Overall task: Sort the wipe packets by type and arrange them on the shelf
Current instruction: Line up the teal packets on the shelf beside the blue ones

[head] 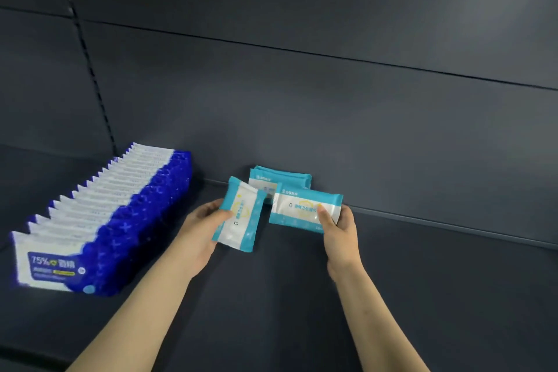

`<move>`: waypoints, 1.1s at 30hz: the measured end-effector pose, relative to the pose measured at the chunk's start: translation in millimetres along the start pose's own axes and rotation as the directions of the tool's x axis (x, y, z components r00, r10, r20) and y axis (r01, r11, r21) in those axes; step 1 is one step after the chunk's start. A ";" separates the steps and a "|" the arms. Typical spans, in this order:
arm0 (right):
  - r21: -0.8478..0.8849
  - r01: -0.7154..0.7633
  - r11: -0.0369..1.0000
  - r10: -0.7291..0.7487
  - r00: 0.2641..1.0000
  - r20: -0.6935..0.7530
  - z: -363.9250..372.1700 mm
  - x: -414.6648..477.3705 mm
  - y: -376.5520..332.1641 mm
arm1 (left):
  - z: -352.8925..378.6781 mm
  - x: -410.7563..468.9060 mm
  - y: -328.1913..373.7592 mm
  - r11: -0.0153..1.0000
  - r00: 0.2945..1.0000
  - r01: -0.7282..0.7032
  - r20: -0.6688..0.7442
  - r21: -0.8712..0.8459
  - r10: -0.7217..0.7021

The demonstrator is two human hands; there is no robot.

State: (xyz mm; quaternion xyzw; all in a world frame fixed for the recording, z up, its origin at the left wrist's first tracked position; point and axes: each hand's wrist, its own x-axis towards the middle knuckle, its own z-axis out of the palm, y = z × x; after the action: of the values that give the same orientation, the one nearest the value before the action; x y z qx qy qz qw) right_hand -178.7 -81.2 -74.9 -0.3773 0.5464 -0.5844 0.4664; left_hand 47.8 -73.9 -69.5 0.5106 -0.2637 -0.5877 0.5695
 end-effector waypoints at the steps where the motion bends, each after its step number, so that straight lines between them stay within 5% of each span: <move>1: -0.027 0.014 1.000 -0.014 1.000 0.012 7.5 2.9 1.9 | -6.5 1.3 1.2 1.000 1.000 0.006 0.003 -0.016 -0.006; 7: -0.072 0.089 0.993 -0.087 0.996 0.028 37.2 20.4 14.2 | -30.6 -0.6 6.7 0.995 0.998 -0.067 -0.007 -0.070 0.067; 13: 0.036 0.028 0.999 -0.029 0.999 0.031 35.6 25.2 18.9 | -14.7 8.7 11.8 0.948 0.965 -0.215 0.198 0.236 0.170; 20: -0.024 0.154 0.988 -0.152 0.985 0.082 32.6 21.0 23.2 | 33.5 48.9 -7.8 0.656 0.833 -0.541 0.226 0.527 0.506; 25: -0.402 0.286 0.870 -0.299 0.954 0.031 36.0 30.6 34.8 | 32.2 70.8 -17.5 0.398 0.687 -0.638 0.254 0.659 0.680; 29: -0.548 0.319 0.773 -0.378 0.926 0.006 40.8 32.5 34.6 | 32.4 73.7 -15.5 0.560 0.784 -0.535 0.124 0.633 0.609; 33: -0.517 0.308 0.799 -0.349 0.937 0.018 41.9 32.6 36.4 | 28.1 76.8 -19.5 0.580 0.786 -0.523 0.090 0.625 0.611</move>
State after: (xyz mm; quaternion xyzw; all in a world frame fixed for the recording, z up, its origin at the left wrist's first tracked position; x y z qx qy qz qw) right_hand -143.1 -123.2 -108.2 -0.5532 0.6258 -0.5043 0.2191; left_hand 27.8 -149.5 -100.3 0.5947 -0.5512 -0.2178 0.5432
